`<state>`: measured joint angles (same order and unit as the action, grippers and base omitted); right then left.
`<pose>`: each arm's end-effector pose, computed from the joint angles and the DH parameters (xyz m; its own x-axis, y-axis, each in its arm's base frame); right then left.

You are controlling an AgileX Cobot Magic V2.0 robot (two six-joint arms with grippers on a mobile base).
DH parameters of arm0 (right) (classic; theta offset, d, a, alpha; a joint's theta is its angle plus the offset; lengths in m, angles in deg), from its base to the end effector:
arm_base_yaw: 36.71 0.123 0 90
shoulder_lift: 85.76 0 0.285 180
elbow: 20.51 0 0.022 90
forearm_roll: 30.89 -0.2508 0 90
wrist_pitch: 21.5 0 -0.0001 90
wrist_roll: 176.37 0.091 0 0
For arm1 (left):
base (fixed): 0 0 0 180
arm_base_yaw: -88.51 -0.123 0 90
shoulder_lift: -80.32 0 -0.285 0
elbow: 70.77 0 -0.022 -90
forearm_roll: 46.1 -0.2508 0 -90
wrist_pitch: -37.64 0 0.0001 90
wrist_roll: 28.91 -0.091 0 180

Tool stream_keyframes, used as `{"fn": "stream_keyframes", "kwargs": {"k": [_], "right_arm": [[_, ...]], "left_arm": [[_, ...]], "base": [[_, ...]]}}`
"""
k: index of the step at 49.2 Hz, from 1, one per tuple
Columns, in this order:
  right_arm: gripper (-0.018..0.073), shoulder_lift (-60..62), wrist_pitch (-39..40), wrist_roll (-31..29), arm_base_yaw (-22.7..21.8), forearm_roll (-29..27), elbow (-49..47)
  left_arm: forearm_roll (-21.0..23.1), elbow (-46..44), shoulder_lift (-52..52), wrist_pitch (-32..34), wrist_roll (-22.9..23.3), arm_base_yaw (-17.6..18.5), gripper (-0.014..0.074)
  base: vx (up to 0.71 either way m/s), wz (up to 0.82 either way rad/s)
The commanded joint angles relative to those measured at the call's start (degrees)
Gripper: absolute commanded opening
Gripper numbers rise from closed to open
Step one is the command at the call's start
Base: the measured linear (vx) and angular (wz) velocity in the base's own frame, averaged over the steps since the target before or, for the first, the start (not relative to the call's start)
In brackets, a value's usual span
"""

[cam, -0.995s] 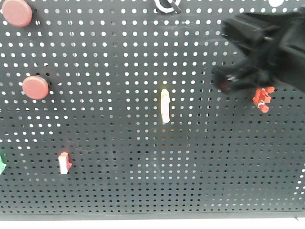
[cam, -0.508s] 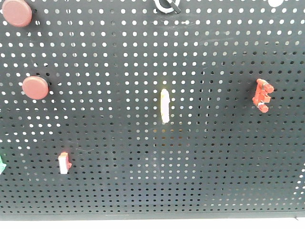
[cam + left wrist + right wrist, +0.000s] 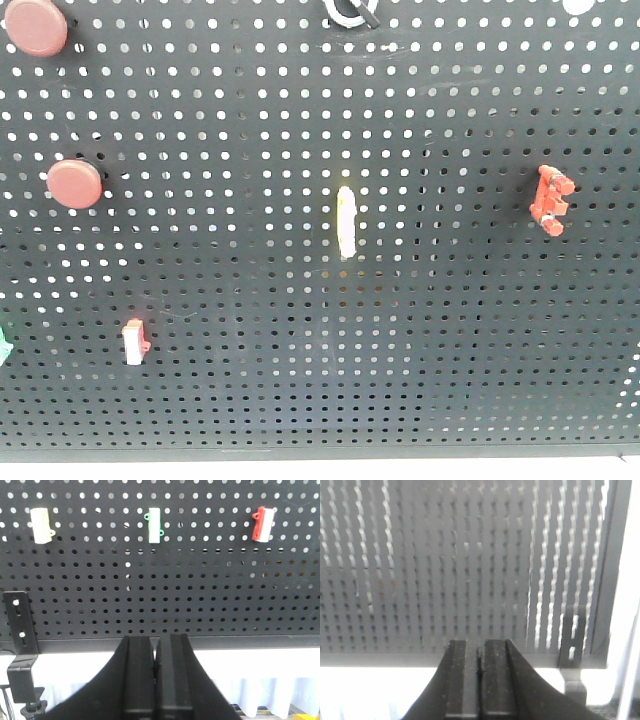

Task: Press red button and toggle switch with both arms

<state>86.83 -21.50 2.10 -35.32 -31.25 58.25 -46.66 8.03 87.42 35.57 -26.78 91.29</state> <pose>0.0569 0.0014 0.2044 0.0673 -0.0188 -0.9976 -0.0229 0.9995 -0.0204 0.0567 -0.0027 0.2012 0.0341 -0.0291 -0.9990 0.0491 0.9984 -0.0274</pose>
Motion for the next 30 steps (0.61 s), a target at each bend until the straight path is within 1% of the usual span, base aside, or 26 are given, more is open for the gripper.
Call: {"fn": "stream_keyframes", "kwargs": {"k": [1, 6, 30], "right_arm": [[0.0, 0.59, 6.22, 0.17, -0.43, 2.74, 0.89], [0.0, 0.71, 5.92, 0.26, -0.43, 4.24, 0.89], [0.0, 0.53, 6.05, 0.43, -0.43, 4.37, 0.89]], "left_arm": [[0.56, 1.6, -0.35, 4.26, 0.43, 0.07, 0.0002], [0.56, 1.6, -0.34, 4.26, 0.43, 0.07, 0.0002], [0.56, 1.6, -0.34, 4.26, 0.43, 0.07, 0.0002]], "base": [[0.0, 0.0], [0.0, 0.0], [0.0, 0.0]]}}
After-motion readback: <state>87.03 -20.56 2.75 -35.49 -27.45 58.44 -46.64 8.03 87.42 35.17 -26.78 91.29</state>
